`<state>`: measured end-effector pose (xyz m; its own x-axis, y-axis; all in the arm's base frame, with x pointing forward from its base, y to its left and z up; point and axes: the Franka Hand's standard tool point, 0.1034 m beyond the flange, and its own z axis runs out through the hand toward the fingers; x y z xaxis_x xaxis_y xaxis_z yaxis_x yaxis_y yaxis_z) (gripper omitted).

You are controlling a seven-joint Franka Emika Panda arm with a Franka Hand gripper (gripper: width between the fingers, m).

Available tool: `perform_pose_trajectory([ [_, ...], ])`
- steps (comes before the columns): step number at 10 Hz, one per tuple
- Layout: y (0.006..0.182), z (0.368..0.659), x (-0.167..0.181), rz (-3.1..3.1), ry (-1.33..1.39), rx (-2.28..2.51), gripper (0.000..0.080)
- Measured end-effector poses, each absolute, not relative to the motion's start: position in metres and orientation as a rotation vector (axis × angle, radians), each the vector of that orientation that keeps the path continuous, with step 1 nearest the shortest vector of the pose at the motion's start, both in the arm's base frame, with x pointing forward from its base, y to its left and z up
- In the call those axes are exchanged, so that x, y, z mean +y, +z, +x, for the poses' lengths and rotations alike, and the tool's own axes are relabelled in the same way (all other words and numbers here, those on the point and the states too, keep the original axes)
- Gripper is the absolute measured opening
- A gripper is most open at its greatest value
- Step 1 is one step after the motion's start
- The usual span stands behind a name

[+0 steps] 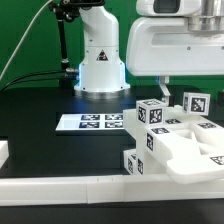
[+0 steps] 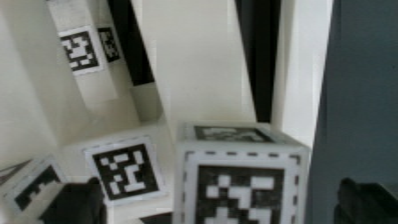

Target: Assemble chair

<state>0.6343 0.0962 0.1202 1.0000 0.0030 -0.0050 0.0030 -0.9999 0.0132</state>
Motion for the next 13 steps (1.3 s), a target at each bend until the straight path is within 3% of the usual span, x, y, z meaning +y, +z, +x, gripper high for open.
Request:
perform_pose_trajectory([
  [5, 0.122, 0.636, 0.097, 3.129, 0.008, 0.003, 0.0649],
  [7, 0.132, 0.637, 0.105, 3.137, 0.083, -0.005, 0.0649],
  [12, 0.131, 0.637, 0.104, 3.136, 0.081, -0.017, 0.0621],
  [13, 0.131, 0.637, 0.104, 3.136, 0.081, -0.017, 0.0443],
])
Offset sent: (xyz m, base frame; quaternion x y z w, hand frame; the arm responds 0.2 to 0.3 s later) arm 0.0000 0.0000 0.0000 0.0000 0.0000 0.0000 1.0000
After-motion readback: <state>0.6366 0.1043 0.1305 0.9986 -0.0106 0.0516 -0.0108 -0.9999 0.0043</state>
